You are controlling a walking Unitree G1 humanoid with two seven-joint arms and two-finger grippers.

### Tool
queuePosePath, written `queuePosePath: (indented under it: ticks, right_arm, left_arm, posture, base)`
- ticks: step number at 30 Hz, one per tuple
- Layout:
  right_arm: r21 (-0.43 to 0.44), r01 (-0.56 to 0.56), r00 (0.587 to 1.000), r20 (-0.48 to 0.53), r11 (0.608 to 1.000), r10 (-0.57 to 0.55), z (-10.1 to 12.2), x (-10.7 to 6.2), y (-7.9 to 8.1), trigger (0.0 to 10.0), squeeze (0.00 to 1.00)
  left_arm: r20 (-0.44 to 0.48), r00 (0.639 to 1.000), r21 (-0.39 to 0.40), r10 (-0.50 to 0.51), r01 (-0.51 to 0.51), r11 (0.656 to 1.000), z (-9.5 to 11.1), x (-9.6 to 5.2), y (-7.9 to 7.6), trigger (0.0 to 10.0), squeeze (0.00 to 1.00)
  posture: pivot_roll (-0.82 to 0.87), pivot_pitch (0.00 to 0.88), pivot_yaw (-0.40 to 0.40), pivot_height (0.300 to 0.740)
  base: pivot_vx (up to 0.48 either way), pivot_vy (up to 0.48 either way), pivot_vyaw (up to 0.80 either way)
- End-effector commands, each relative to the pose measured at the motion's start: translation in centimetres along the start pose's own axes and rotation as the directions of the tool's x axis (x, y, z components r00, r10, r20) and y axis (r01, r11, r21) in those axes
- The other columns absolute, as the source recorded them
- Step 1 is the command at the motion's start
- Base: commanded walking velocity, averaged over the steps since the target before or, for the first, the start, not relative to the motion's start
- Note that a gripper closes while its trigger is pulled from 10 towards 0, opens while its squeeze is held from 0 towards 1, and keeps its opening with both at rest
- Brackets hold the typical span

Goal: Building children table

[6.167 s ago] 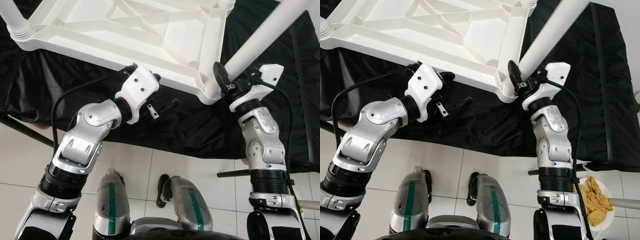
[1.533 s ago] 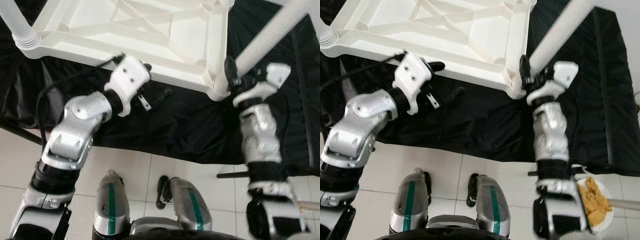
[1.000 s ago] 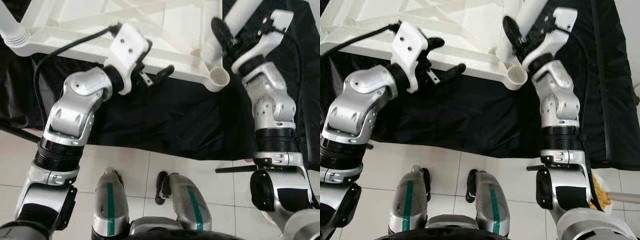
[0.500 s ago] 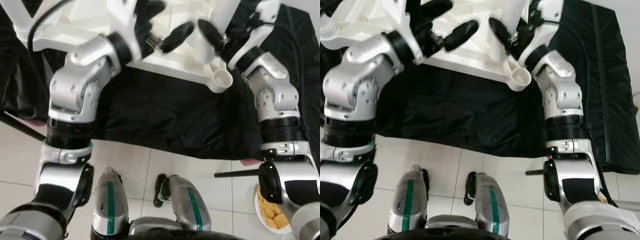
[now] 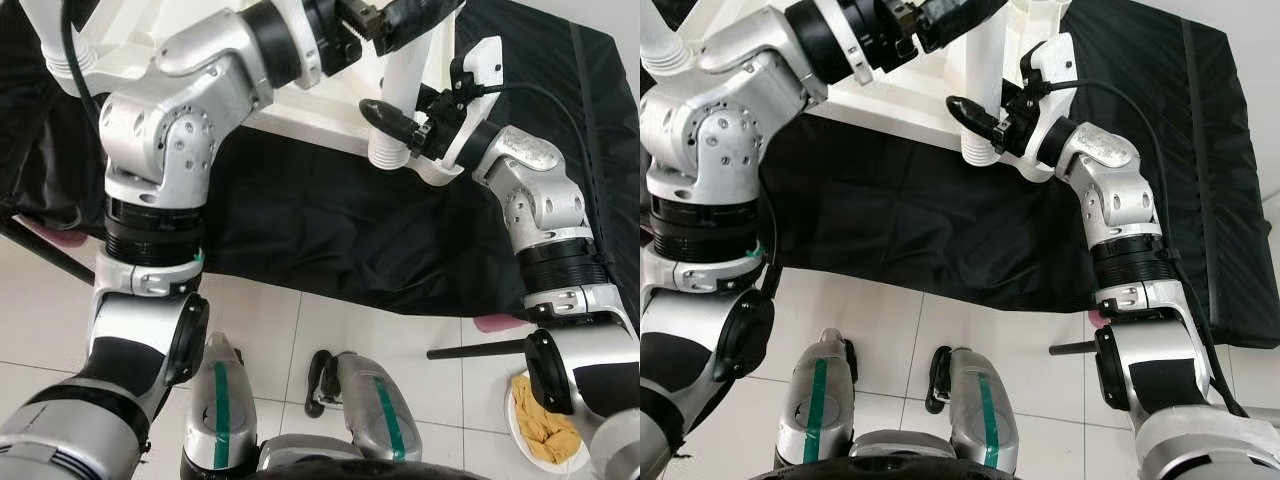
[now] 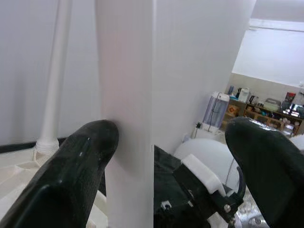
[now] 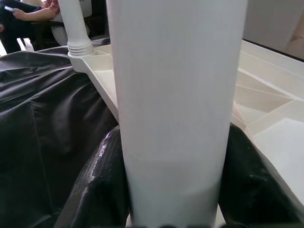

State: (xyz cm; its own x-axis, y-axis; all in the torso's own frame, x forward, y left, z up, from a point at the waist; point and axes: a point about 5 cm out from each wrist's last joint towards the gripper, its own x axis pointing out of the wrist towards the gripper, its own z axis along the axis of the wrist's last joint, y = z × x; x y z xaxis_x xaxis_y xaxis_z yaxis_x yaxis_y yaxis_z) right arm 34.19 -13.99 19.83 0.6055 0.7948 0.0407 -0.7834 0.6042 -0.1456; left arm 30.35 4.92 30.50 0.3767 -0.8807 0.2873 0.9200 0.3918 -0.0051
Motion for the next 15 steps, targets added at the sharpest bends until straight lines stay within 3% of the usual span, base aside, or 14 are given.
queuePosePath:
  ticks: [1,15]
  right_arm:
    - [-0.028,-0.016,1.000,-0.004,0.999,0.016,0.0,-0.2,-0.2,10.0,0.00]
    - [-0.043,-0.096,0.995,-0.004,0.994,0.095,0.1,0.0,0.3,10.0,0.00]
  left_arm:
    - [-0.032,0.994,-0.002,-0.102,0.102,0.995,0.0,0.8,-0.7,10.0,0.00]
    - [-0.101,0.995,-0.022,0.011,-0.013,1.000,0.0,2.5,0.5,10.0,0.00]
  posture:
    - [0.15,0.007,-0.138,0.740]
    - [0.15,0.008,-0.129,0.740]
  base:
    - [0.000,0.000,0.00]
    - [0.000,0.000,0.00]
